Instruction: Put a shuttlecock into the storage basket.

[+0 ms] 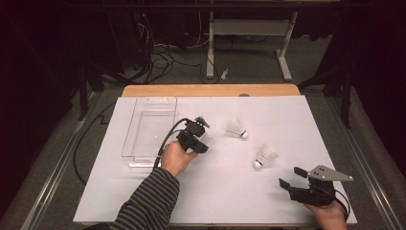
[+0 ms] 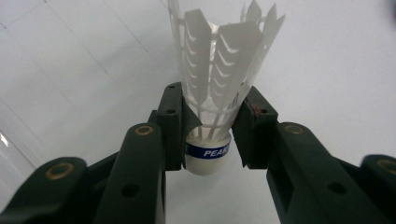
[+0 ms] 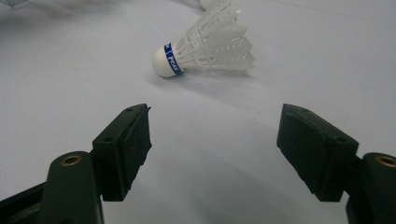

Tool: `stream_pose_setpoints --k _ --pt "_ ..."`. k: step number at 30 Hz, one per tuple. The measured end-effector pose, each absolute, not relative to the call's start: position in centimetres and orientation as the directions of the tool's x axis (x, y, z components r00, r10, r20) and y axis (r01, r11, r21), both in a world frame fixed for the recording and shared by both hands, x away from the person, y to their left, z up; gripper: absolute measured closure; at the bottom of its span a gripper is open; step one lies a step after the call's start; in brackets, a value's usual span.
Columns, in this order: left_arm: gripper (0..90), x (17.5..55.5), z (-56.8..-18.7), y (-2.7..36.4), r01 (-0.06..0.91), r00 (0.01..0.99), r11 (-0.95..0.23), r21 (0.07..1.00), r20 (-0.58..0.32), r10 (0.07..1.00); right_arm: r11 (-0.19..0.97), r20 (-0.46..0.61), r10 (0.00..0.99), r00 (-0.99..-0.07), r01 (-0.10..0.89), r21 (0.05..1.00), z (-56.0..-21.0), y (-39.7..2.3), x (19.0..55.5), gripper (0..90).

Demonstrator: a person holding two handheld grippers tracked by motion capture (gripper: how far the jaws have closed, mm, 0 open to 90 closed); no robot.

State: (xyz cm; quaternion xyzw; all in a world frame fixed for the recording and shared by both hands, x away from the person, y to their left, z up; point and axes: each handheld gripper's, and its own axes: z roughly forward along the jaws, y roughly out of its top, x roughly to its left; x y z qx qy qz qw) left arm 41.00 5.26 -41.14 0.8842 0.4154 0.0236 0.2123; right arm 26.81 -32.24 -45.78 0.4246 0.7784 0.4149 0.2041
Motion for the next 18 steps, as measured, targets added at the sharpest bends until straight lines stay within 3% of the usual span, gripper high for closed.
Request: stream_pose_setpoints --k 18 --pt "66.9 39.8 -40.7 6.1 0.71 0.658 -0.541 0.451 -0.151 0.737 0.297 0.033 0.83 -0.557 0.491 0.819 -45.8 -32.2 26.8 26.4"
